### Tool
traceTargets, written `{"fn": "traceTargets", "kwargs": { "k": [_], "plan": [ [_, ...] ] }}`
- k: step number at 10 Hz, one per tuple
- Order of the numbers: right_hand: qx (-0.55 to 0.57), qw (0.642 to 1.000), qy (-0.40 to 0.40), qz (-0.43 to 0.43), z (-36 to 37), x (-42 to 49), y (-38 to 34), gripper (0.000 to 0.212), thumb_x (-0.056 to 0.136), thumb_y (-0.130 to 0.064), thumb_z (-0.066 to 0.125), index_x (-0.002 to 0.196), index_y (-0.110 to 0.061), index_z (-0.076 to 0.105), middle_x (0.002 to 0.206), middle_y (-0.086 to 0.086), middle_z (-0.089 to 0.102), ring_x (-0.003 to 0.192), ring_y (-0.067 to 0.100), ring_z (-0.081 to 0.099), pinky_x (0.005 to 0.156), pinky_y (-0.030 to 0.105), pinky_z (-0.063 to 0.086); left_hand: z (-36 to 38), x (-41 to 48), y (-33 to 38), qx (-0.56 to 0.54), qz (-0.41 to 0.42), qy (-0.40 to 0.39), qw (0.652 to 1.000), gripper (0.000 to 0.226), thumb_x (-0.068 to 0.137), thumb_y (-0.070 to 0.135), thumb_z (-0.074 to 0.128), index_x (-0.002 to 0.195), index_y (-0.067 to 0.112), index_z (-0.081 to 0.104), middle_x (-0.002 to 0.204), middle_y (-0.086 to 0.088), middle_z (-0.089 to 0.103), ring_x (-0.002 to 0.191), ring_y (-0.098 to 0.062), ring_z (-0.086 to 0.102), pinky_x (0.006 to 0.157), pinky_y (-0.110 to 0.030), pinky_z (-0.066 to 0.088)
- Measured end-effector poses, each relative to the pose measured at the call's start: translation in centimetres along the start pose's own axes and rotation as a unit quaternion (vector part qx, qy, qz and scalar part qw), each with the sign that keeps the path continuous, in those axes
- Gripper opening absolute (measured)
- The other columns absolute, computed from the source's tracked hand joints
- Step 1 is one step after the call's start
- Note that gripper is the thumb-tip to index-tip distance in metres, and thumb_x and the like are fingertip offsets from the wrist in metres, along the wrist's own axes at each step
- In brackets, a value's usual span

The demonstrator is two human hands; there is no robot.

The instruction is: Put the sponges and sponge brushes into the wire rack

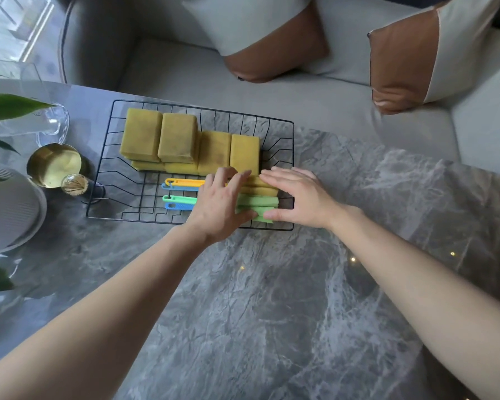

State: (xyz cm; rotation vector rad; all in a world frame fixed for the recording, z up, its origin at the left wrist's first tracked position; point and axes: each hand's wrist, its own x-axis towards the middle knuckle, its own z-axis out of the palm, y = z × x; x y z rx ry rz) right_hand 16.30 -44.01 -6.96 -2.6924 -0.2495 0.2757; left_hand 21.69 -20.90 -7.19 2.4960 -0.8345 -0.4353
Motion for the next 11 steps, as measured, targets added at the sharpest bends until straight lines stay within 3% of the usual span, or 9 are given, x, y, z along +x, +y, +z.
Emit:
{"fn": "traceTargets", "kwargs": {
  "k": [1, 2, 5, 8, 11],
  "plan": [
    [0.004, 1.0, 0.006, 0.008, 0.7, -0.3, -0.1, 0.086, 0.077, -0.08, 0.052, 0.15, -0.037, 0.036, 0.157, -0.019, 0.033, 0.148, 0.002, 0.021, 0.119, 0.04, 0.014, 0.3, 0.2, -0.4, 0.0, 0.021, -0.038, 0.999, 0.088, 0.088, 0.054, 0.067, 0.16, 0.026, 0.024, 0.167, -0.004, 0.024, 0.153, -0.03, 0.021, 0.118, -0.052, 0.028],
    [0.03, 0.999, 0.013, 0.013, 1.2, -0.4, 0.0, 0.081, 0.081, -0.073, 0.056, 0.151, -0.037, 0.036, 0.158, -0.019, 0.033, 0.149, 0.002, 0.017, 0.117, 0.042, 0.017, 0.6, 0.5, -0.7, 0.009, 0.04, -0.066, 0.997, 0.088, 0.094, 0.052, 0.06, 0.162, 0.026, 0.011, 0.171, 0.003, 0.008, 0.158, -0.019, 0.006, 0.127, -0.044, 0.013],
    [0.007, 1.0, -0.001, 0.024, 1.6, -0.4, -0.7, 0.075, 0.087, -0.046, 0.069, 0.152, -0.028, 0.037, 0.16, -0.009, 0.033, 0.152, 0.01, 0.015, 0.119, 0.048, 0.019, 1.5, 0.8, -0.4, 0.046, 0.042, -0.097, 0.993, 0.086, 0.1, 0.052, 0.048, 0.162, 0.02, -0.002, 0.171, 0.0, -0.003, 0.158, -0.015, 0.002, 0.128, -0.037, 0.007],
    [-0.109, 0.993, -0.046, 0.016, -0.8, -1.1, -2.2, 0.084, 0.089, -0.067, 0.045, 0.158, -0.028, 0.015, 0.166, -0.01, 0.016, 0.153, 0.011, 0.003, 0.121, 0.044, 0.011, -0.1, 0.2, -1.5, 0.006, 0.052, -0.11, 0.993, 0.097, 0.093, 0.067, 0.047, 0.162, 0.017, -0.001, 0.171, 0.0, -0.003, 0.157, -0.013, -0.001, 0.127, -0.039, 0.007],
    [-0.089, 0.994, -0.013, 0.058, -2.0, -2.6, -5.0, 0.09, 0.083, -0.076, 0.04, 0.157, -0.033, 0.012, 0.167, -0.011, 0.009, 0.153, 0.009, 0.004, 0.12, 0.046, 0.016, -3.1, -3.0, -2.5, 0.036, 0.008, -0.047, 0.998, 0.096, 0.092, 0.074, 0.034, 0.163, 0.019, 0.0, 0.172, 0.0, 0.0, 0.158, -0.016, -0.001, 0.126, -0.039, 0.004]
  ]
}}
